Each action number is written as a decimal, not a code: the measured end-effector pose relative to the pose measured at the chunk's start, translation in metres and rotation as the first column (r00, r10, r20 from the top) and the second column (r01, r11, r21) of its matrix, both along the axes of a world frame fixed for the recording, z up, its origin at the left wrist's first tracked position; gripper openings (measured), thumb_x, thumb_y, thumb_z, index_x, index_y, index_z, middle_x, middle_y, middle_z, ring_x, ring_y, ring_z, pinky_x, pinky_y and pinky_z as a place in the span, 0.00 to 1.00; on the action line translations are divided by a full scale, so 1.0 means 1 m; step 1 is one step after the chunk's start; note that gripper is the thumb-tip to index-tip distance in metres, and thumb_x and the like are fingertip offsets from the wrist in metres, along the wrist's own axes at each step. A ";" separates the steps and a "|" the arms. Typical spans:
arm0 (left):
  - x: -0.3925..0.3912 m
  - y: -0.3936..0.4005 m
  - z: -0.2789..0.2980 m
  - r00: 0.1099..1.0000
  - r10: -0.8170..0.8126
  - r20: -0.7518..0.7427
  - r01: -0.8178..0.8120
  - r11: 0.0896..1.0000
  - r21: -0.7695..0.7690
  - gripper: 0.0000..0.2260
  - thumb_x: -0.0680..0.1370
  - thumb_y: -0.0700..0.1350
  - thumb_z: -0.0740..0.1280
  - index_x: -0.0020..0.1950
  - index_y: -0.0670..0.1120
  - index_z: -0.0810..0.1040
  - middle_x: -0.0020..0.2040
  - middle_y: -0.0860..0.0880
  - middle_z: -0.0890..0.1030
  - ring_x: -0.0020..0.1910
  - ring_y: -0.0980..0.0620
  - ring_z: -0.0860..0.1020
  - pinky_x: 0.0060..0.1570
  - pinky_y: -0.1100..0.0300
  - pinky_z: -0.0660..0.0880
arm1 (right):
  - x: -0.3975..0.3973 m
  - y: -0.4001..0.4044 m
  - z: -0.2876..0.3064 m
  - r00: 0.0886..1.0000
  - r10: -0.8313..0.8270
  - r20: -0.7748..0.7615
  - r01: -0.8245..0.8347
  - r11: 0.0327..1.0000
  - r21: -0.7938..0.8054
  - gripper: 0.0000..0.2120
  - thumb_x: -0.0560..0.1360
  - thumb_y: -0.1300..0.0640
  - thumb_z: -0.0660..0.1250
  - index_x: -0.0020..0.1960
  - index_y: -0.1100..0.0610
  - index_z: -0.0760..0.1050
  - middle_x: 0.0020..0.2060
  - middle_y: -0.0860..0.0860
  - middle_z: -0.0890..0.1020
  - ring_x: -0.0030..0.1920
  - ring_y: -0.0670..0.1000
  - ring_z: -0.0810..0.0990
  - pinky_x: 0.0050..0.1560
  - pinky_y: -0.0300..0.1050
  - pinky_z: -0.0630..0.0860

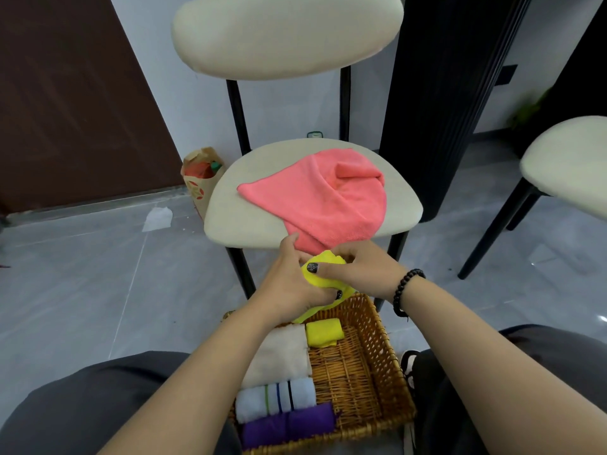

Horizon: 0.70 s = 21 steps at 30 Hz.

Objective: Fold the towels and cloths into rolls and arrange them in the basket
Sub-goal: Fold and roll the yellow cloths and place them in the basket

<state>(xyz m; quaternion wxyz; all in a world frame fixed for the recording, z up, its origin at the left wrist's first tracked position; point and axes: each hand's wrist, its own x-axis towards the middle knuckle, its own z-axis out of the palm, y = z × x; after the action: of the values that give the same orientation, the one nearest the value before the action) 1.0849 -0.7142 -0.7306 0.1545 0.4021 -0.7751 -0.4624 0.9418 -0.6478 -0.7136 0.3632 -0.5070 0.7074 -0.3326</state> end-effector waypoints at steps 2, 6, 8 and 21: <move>-0.003 -0.001 -0.005 1.000 -0.008 0.011 0.008 1.000 -0.006 0.53 0.64 0.44 0.79 0.78 0.49 0.47 0.55 0.58 0.74 0.49 0.64 0.74 0.37 0.77 0.69 | -0.004 0.001 -0.004 1.000 0.016 -0.009 -0.015 0.999 0.039 0.25 0.72 0.45 0.71 0.48 0.69 0.77 0.33 0.56 0.71 0.33 0.49 0.68 0.31 0.39 0.63; -0.005 -0.003 -0.019 0.999 -0.011 0.036 0.010 1.000 0.029 0.51 0.63 0.44 0.79 0.77 0.51 0.50 0.56 0.59 0.71 0.52 0.59 0.75 0.37 0.71 0.69 | -0.011 0.000 -0.020 0.997 0.022 0.081 -0.032 0.992 0.125 0.30 0.70 0.42 0.72 0.50 0.71 0.76 0.37 0.65 0.76 0.35 0.49 0.72 0.37 0.42 0.67; -0.005 -0.003 -0.028 0.998 -0.018 0.059 0.015 0.999 0.046 0.49 0.62 0.45 0.80 0.76 0.51 0.54 0.57 0.58 0.72 0.53 0.56 0.75 0.39 0.69 0.69 | -0.012 0.000 -0.032 0.993 -0.011 0.115 -0.010 0.983 0.185 0.25 0.69 0.44 0.73 0.44 0.68 0.77 0.32 0.60 0.75 0.31 0.45 0.72 0.34 0.39 0.67; 0.000 -0.012 -0.162 0.954 0.275 0.116 -0.236 0.457 0.858 0.19 0.73 0.44 0.73 0.62 0.44 0.75 0.50 0.45 0.83 0.49 0.47 0.80 0.52 0.48 0.77 | 0.004 0.017 -0.184 0.522 -0.684 0.510 0.438 0.728 0.527 0.30 0.65 0.45 0.77 0.52 0.69 0.76 0.49 0.66 0.82 0.46 0.61 0.81 0.53 0.64 0.77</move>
<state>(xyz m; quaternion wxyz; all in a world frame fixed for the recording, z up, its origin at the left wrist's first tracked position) 1.0853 -0.7266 -0.8926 0.0155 0.5271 -0.3674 -0.7661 0.9454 -0.6312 -0.8974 0.5442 -0.0199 0.6959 -0.4682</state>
